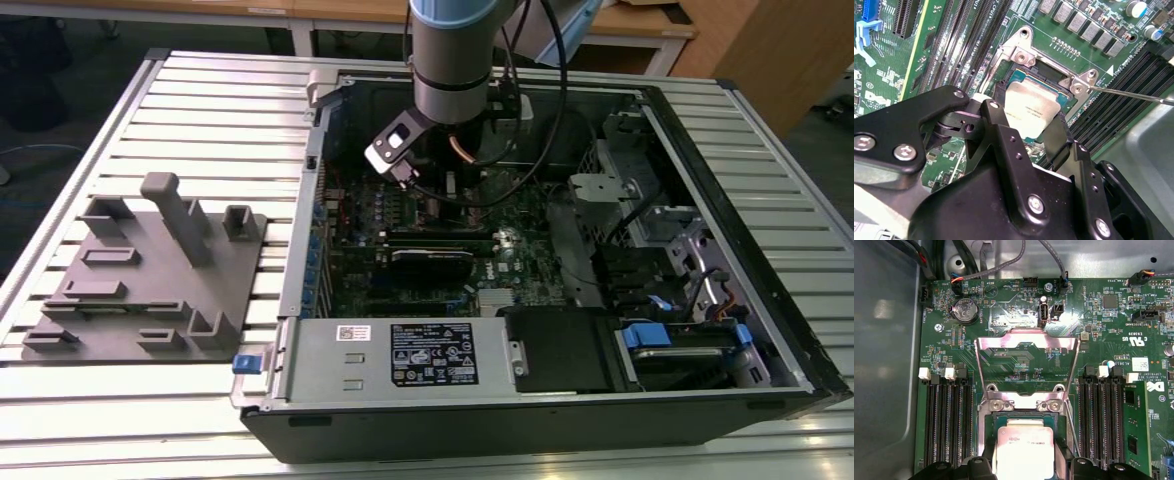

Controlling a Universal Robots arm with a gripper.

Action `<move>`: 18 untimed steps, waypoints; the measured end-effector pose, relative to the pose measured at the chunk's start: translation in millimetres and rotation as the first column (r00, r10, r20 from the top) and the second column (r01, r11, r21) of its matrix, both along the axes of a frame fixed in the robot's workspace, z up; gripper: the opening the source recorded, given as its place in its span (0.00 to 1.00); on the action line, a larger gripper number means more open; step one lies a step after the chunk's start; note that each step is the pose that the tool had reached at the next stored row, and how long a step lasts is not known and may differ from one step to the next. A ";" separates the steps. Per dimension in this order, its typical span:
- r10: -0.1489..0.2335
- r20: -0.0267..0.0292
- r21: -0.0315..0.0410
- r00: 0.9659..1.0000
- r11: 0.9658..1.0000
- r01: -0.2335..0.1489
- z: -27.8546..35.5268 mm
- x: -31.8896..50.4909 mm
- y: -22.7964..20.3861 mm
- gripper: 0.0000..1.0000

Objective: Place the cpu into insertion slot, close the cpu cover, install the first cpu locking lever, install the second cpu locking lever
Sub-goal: 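Place the cpu into insertion slot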

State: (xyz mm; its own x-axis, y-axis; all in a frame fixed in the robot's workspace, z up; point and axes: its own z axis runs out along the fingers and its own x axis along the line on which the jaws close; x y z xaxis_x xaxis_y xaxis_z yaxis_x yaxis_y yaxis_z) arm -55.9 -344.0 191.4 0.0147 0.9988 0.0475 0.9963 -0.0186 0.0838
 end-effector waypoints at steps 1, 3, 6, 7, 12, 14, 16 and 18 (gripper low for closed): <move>0.000 0.000 0.000 1.000 1.000 0.000 0.0 0.0 0.0 0.54; 0.000 0.000 0.000 1.000 1.000 0.000 -0.2 0.0 0.1 0.54; 0.000 0.000 0.001 1.000 1.000 0.000 -0.4 0.1 0.1 0.61; 0.000 0.000 0.000 1.000 1.000 0.000 -0.3 0.0 0.1 0.61; 0.000 0.000 0.000 1.000 1.000 0.000 0.6 0.0 0.0 0.67; 0.000 0.000 0.000 1.000 1.000 0.000 3.1 0.0 0.0 0.67; 0.000 0.000 0.000 1.000 1.000 0.000 6.6 0.0 0.0 0.67; 0.000 0.000 0.000 1.000 1.000 0.000 10.3 0.0 0.0 0.67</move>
